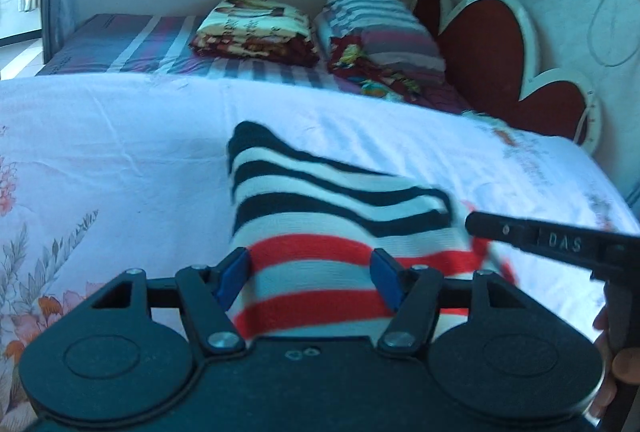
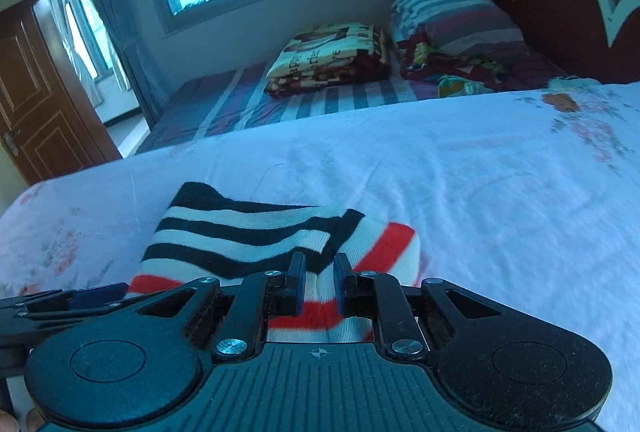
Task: Fold small clothes
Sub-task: 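Roll the sweater bundle over with both grippers and press it flat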
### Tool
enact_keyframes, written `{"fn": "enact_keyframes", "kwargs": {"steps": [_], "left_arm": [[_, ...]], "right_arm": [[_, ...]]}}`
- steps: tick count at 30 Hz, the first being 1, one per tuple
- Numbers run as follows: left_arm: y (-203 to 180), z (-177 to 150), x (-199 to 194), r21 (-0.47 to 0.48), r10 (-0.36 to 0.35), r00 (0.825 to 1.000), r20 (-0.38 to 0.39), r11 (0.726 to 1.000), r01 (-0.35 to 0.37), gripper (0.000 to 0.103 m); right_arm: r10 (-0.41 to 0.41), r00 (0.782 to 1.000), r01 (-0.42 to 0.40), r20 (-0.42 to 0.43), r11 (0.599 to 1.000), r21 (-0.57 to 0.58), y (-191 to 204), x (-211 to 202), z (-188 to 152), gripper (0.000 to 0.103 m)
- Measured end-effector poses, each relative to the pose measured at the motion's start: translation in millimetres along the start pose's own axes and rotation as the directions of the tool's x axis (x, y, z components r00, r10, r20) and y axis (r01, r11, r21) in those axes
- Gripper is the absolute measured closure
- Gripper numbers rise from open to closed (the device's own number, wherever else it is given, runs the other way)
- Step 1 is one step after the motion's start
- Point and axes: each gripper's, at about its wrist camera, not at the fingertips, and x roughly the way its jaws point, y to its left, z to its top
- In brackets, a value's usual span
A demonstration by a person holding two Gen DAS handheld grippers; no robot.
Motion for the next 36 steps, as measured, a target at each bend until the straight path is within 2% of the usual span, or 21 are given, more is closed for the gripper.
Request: {"fn": "enact_keyframes", "kwargs": {"steps": [3,5,8,11,13,17,23,25,29,33,36], "left_arm": [[13.4,-9.4,11.0,-0.033,0.001,1.000,-0.025,0.999,-0.001,0.034],[21.3,-16.1,13.8,-0.073,-0.016,1.000,-0.022,0.997,0.015,0.030],[21.7,-14.4,13.6,-0.096,-0.009,1.000,-0.022,0.995,0.007,0.031],[13.9,-3.9,4.7,-0.058,0.004,1.000,0.022,0.998,-0.002,0.037],[13.3,5.5,6.2,-0.072,0.001,0.999,0.034,0.997,0.002,0.037],[16.7,21.6,31.0,-0.114,0.035,0.999,-0.003,0.993,-0.035,0.038],[38.8,23.3,52.6,-0.212,0.055,0.998,-0.040,0.975,-0.063,0.037],[41.6,23.4,54.6,-0.216,0.063,0.997,-0.038,0.974,-0.070,0.036],[33.1,23.7,58.3,-0.175,0.102,0.994,-0.031,0.979,-0.106,0.033],[29.1,24.6,50.1,-0.164,0.127,0.991,-0.037,0.978,-0.131,0.033],[30.4,18.9,33.0,-0.197,0.120,0.993,-0.021,0.973,-0.122,0.035]], "right_arm": [[-0.026,0.999,0.026,-0.018,0.999,-0.047,-6.3,28.5,-2.6,0.089],[-0.079,0.997,0.078,-0.014,0.995,-0.067,-14.5,42.9,-6.0,0.089],[-0.043,0.999,0.043,-0.024,0.999,0.004,-32.2,49.6,-4.5,0.089],[-0.047,0.999,0.048,0.015,0.997,-0.062,-25.8,40.4,2.9,0.089],[-0.020,0.999,0.022,0.036,0.999,-0.045,-24.6,36.8,8.6,0.089],[-0.029,1.000,0.029,0.005,0.997,-0.071,-15.9,51.1,10.4,0.089],[-0.037,0.999,0.036,-0.019,0.995,-0.090,-20.1,73.7,9.7,0.089],[-0.028,0.999,0.027,-0.029,0.998,-0.057,-25.9,79.6,10.0,0.089],[-0.037,0.999,0.034,-0.031,0.997,-0.068,-27.1,85.9,11.1,0.089],[-0.044,0.998,0.040,-0.041,0.995,-0.086,-24.2,80.4,12.5,0.089],[-0.024,0.999,0.023,-0.024,0.997,-0.071,-20.2,63.1,14.7,0.089]]}}
